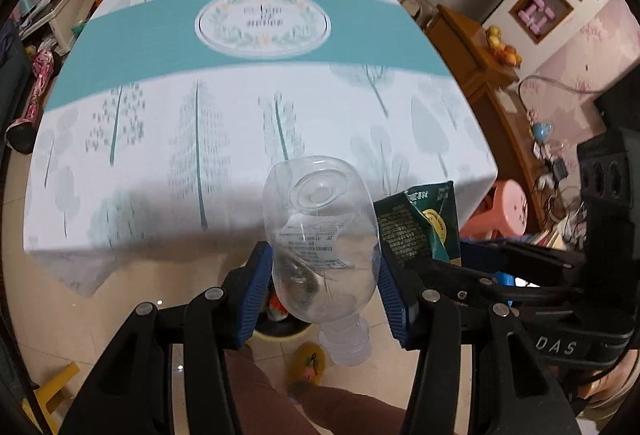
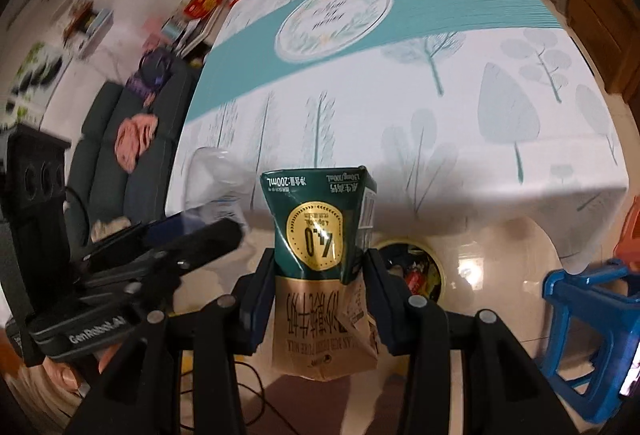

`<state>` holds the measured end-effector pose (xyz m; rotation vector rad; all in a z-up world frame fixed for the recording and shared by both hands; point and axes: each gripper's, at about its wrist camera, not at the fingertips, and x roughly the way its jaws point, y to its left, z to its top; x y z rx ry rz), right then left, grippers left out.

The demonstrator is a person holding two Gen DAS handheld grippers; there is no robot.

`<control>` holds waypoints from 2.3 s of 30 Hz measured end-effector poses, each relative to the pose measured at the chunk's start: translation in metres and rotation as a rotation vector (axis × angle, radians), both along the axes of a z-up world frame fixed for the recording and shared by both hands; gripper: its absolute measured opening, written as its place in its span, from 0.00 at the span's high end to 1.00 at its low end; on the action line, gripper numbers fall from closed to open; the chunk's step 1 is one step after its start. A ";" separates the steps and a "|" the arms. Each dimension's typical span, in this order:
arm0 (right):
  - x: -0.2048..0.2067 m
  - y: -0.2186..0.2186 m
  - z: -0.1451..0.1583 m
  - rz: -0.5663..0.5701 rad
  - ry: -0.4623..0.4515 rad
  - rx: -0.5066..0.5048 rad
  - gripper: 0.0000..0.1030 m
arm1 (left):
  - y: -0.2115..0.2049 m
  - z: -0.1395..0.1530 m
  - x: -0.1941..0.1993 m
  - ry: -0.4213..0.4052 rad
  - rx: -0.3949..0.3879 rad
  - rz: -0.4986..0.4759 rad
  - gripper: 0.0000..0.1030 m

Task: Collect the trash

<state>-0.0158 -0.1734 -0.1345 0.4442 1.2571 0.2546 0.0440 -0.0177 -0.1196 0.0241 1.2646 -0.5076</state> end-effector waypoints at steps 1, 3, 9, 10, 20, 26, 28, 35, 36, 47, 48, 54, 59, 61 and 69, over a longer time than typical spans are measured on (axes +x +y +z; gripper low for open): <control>-0.005 0.003 -0.004 0.009 0.003 -0.014 0.58 | 0.001 -0.005 -0.006 0.003 0.012 -0.003 0.51; -0.014 0.007 -0.017 0.013 0.024 -0.025 0.58 | 0.004 -0.017 -0.014 0.023 0.023 -0.006 0.51; -0.036 0.018 -0.072 -0.004 0.117 -0.022 0.58 | 0.013 -0.067 -0.036 0.082 0.043 -0.020 0.51; -0.039 0.020 -0.087 -0.009 0.136 -0.023 0.58 | 0.014 -0.080 -0.039 0.092 0.050 -0.027 0.51; -0.049 0.025 -0.227 -0.142 0.265 0.028 0.56 | 0.022 -0.199 -0.051 0.164 0.086 -0.106 0.50; -0.045 0.021 -0.291 -0.243 0.284 0.052 0.36 | 0.027 -0.268 -0.039 0.225 0.131 -0.091 0.16; -0.045 0.019 -0.304 -0.267 0.287 0.047 0.30 | 0.030 -0.281 -0.037 0.226 0.127 -0.075 0.15; -0.048 0.024 -0.301 -0.277 0.217 -0.038 0.30 | 0.033 -0.278 -0.038 0.124 0.142 -0.046 0.15; -0.048 0.025 -0.297 -0.273 0.198 -0.060 0.30 | 0.034 -0.276 -0.037 0.111 0.142 -0.037 0.15; -0.049 0.026 -0.267 -0.262 0.101 -0.147 0.30 | 0.047 -0.235 -0.037 0.061 0.125 0.036 0.15; -0.049 0.027 -0.263 -0.258 0.098 -0.148 0.30 | 0.047 -0.231 -0.037 0.061 0.125 0.039 0.15; -0.047 0.031 -0.229 -0.234 0.073 -0.167 0.30 | 0.050 -0.199 -0.042 0.073 0.122 0.055 0.15; -0.042 0.030 -0.205 -0.222 0.078 -0.186 0.30 | 0.050 -0.179 -0.040 0.093 0.148 0.054 0.15; -0.040 0.029 -0.197 -0.221 0.079 -0.197 0.30 | 0.050 -0.172 -0.039 0.102 0.158 0.059 0.15; -0.036 0.027 -0.155 -0.217 0.070 -0.225 0.26 | 0.057 -0.134 -0.032 0.098 0.188 0.091 0.15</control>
